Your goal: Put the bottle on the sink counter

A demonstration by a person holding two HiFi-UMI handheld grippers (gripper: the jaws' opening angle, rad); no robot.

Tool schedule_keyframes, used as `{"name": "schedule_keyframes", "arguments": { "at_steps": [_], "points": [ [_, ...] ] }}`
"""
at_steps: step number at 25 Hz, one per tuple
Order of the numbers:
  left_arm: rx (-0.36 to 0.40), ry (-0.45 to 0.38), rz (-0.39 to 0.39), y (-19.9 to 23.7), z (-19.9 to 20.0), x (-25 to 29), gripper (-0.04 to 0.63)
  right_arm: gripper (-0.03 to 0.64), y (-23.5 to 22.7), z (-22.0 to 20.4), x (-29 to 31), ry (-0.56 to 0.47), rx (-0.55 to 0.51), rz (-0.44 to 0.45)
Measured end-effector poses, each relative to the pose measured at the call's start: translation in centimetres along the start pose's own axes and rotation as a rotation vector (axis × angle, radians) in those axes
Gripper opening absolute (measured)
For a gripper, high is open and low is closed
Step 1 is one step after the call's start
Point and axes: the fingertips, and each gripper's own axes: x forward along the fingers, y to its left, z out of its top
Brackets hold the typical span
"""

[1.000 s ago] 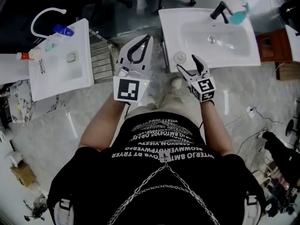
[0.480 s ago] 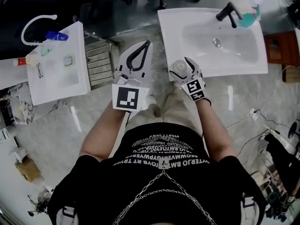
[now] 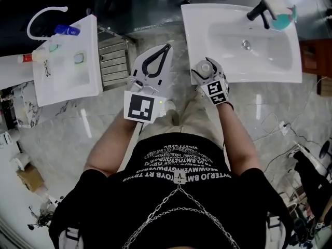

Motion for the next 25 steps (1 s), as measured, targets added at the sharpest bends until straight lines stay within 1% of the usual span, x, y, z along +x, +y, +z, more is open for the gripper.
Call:
{"name": "schedule_keyframes", "arguments": {
  "at_steps": [3, 9, 11, 16, 21, 25],
  "points": [
    [0.018, -0.011, 0.001, 0.1, 1.0, -0.7, 0.006, 0.331, -0.3, 1.0, -1.0, -0.018, 0.045, -0.002],
    [0.003, -0.061, 0.022, 0.8, 3.0, -2.9, 0.006, 0.331, -0.3, 5.7, -5.2, -0.021, 0.041, -0.006],
    [0.008, -0.063, 0.021, 0.9, 3.5, -3.6, 0.006, 0.331, -0.2, 7.9, -7.1, -0.025, 0.046, -0.008],
    [0.004, -0.017, 0.034, 1.4, 4.0, -4.9, 0.006, 0.331, 0.2, 14.0, -12.1, -0.069, 0.008, -0.008],
    [0.020, 0.004, 0.025, 1.3, 5.3, -6.4, 0.006, 0.332, 0.8, 19.5, -16.9, -0.078, 0.015, 0.003],
    [0.021, -0.035, 0.000, 0.9, 7.1, -7.2, 0.006, 0.333, 0.9, 23.8, -20.1, -0.103, -0.008, 0.000]
  ]
}}
